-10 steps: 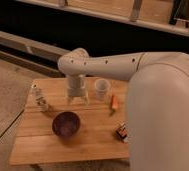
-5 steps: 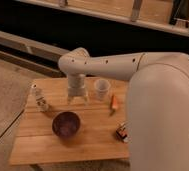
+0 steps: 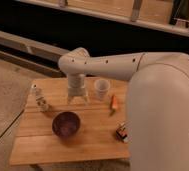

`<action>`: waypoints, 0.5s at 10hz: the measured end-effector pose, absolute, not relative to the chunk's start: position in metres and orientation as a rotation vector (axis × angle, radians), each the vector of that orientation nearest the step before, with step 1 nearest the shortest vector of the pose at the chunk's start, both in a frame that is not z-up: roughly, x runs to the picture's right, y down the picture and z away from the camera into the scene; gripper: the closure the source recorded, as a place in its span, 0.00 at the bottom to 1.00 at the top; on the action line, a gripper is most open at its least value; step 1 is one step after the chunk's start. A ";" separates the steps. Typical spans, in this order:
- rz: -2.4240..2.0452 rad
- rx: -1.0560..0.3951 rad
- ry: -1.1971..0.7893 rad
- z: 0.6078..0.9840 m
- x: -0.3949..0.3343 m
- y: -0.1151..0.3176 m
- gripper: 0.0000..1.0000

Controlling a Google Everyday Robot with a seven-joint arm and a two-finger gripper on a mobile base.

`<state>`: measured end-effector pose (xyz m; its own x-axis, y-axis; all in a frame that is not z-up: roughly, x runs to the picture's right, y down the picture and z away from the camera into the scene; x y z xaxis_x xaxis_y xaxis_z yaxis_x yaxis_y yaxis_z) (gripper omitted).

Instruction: Push the eraser across the table

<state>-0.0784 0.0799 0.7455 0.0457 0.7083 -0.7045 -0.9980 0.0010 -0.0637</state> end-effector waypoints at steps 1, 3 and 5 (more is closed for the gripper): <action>1.456 -0.657 0.564 0.745 -0.078 0.080 0.35; 1.462 -0.666 0.569 0.754 -0.072 0.074 0.35; 1.498 -0.683 0.577 0.771 -0.047 0.061 0.35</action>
